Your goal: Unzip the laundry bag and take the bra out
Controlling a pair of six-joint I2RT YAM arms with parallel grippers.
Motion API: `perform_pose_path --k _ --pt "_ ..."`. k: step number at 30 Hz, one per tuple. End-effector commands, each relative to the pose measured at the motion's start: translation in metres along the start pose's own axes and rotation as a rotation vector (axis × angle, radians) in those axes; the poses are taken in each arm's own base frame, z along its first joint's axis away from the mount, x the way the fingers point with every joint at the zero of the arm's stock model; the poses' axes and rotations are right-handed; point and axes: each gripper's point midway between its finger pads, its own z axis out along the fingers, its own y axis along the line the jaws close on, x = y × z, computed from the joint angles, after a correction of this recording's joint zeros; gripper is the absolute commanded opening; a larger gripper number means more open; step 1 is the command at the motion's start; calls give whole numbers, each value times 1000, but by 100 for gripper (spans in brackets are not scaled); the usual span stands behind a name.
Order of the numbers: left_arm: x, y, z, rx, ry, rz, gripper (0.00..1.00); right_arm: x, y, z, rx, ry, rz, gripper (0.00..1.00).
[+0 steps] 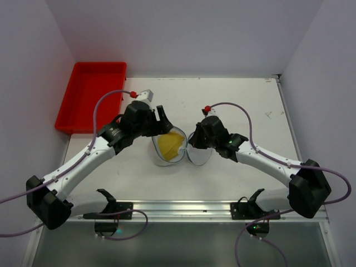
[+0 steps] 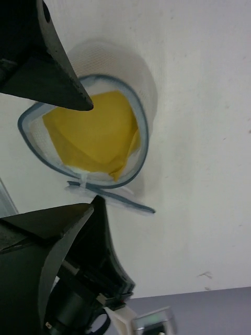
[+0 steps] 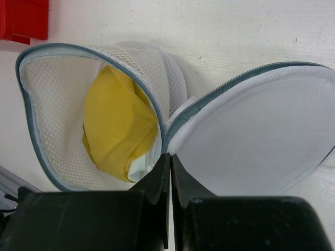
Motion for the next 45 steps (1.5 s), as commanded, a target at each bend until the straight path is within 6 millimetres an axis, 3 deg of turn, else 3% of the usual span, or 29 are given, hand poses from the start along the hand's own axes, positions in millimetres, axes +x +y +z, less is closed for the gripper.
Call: perform_pose_path --k 1,6,12,23,27,30,31,33,34,37,40,45 --pt "36 -21 20 -35 118 131 75 -32 27 -18 -80 -99 -28 0" --pt "64 -31 53 -116 197 237 75 -32 27 -20 -82 -99 -32 0" --pt "78 -19 78 -209 237 293 75 -31 28 -25 -97 -105 -31 0" --pt "95 -4 92 -280 275 325 73 -28 30 -23 -113 -94 -29 0" --pt "102 10 96 -343 292 355 71 -29 30 -25 -113 -100 -33 0" --pt "105 18 98 -376 300 362 62 -30 31 -27 -119 -104 -32 0" --pt "105 19 99 -381 297 362 51 -29 31 -27 -120 -101 -32 0" --pt "106 21 100 -390 296 364 40 -29 31 -27 -121 -101 -29 0" --pt "106 22 100 -394 293 365 24 -29 30 -27 -121 -101 -29 0" --pt "100 21 98 -396 270 365 0 -30 29 -29 -115 -113 -30 0" --pt "88 11 92 -358 228 358 0 -28 24 -27 -100 -113 -32 0" --pt "59 -26 61 -171 124 312 0 -22 14 -22 -66 -106 -28 0"
